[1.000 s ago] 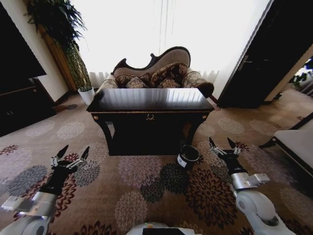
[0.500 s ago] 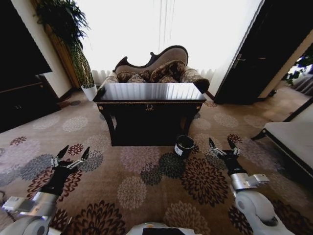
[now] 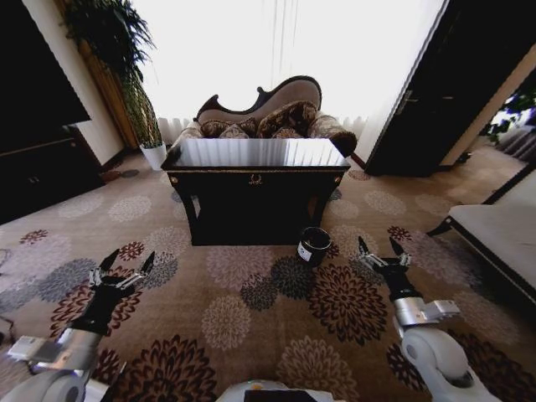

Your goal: Move to the front of the table and place the trash on the table into the trash bin.

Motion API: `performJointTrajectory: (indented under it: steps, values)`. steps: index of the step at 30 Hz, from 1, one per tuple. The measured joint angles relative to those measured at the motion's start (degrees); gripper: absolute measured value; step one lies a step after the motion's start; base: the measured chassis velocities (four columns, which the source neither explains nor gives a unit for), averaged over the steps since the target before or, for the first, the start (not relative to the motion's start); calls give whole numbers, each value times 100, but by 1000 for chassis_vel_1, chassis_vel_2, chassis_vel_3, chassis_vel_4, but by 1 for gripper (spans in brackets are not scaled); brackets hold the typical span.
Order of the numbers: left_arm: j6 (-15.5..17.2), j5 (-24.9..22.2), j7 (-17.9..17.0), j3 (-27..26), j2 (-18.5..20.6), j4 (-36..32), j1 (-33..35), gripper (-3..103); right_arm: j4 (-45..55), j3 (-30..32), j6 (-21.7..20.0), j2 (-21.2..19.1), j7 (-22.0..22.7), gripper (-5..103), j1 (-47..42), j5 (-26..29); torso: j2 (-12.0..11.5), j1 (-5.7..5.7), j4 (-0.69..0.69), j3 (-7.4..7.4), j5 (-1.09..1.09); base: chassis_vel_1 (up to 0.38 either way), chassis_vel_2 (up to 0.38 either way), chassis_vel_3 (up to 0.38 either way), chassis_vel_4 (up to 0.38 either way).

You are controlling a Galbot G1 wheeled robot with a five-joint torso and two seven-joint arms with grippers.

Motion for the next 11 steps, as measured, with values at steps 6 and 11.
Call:
performJointTrajectory:
  steps: [6,11]
  values:
    - [-2,-17,0,-30,-9,-16,13,100,58,-13,3,52,-2,100,-32,-26,-1,4,0,2,0,0,0,0,0]
    - [1,-22,-46,-31,-65,-45,14,100,175,-94,4,187,18,100,-93,-68,0,3,0,1,0,0,0,0,0]
